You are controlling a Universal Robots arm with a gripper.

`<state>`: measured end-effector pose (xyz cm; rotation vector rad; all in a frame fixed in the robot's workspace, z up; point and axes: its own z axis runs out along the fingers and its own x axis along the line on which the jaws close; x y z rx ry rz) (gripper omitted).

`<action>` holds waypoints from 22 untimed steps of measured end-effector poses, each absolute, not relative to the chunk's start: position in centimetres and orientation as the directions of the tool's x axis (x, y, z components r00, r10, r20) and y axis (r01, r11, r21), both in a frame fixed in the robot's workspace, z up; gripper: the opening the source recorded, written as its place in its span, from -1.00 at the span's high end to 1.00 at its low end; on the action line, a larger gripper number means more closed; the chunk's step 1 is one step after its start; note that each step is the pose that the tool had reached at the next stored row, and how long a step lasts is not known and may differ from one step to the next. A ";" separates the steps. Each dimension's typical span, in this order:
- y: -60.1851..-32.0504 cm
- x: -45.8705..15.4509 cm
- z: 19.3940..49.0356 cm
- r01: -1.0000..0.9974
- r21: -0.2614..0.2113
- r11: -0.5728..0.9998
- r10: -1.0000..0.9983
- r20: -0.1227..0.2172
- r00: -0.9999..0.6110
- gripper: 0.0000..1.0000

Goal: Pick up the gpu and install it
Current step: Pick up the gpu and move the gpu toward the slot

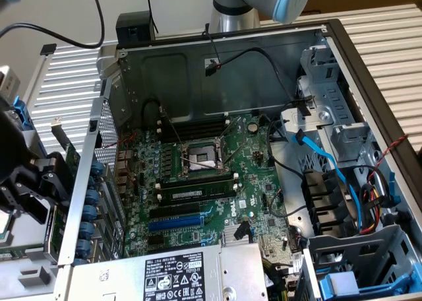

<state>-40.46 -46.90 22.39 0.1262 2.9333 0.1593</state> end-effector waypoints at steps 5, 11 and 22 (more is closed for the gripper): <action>-47.0 -40.1 22.3 0.074 0.116 0.991 0.096 -0.195 -0.976 -0.20; -47.0 -40.1 22.2 0.074 0.116 0.991 0.096 -0.195 -0.976 -0.20; -47.0 -40.0 21.8 0.074 0.116 0.991 0.096 -0.195 -0.976 0.10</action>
